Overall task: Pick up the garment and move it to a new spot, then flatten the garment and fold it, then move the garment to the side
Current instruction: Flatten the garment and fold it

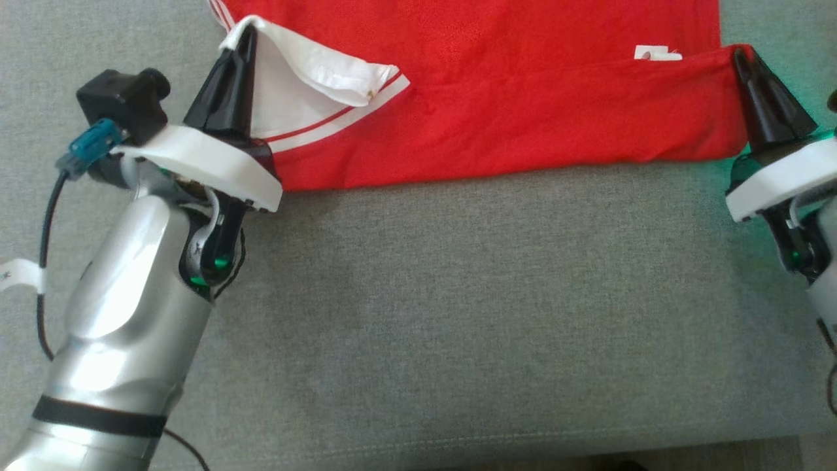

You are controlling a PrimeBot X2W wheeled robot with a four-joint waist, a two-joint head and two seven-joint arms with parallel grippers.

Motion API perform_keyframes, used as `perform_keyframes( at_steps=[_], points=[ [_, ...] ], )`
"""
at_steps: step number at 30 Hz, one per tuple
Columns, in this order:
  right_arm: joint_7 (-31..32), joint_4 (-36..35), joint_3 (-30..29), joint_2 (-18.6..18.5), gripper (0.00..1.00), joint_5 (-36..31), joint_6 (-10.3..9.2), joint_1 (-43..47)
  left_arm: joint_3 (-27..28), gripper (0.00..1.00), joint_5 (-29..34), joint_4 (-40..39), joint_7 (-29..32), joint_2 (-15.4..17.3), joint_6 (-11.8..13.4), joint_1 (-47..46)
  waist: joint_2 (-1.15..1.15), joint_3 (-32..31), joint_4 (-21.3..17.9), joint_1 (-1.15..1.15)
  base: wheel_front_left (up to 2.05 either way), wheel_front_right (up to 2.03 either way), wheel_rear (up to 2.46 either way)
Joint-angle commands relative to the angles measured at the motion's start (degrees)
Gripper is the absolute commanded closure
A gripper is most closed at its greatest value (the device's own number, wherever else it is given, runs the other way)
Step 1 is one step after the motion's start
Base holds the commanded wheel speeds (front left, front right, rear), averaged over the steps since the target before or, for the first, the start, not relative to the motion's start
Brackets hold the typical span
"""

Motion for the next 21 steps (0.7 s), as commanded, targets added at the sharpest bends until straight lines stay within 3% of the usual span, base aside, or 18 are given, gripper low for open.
perform_keyframes(
  at_steps=[1, 2, 11, 21],
  points=[
    [-0.4, -0.3, -0.6, 0.3, 0.0, 1.8, 0.37, -0.5, 1.5, 0.23, 0.3, 0.8, -0.7, 1.1, -0.5, -2.3, 0.0, -0.3, 0.1, -0.01, 0.0, 0.0, 0.0],
    [-0.4, -0.4, -0.9, 0.5, 0.0, 2.1, 0.37, -0.5, 1.6, 0.0, 0.3, 1.3, -1.0, 1.0, -0.4, -2.3, 0.0, -0.6, 0.1, -0.01, 0.0, 0.0, 0.0],
    [-0.4, -7.5, -7.7, 2.5, 0.0, 1.2, 0.37, 4.7, 1.1, 0.0, 2.7, -1.4, -3.0, 3.0, 2.5, 5.2, 0.0, -4.3, -0.1, -0.01, 0.0, 0.0, 0.0],
    [-0.4, -15.0, -12.3, 6.5, 0.0, -1.2, 0.37, 14.1, 0.8, 0.0, 5.9, -2.1, -0.4, 4.7, 13.3, 16.3, 0.0, -6.2, -1.0, -0.01, 0.0, 0.0, 0.0]
  ],
)
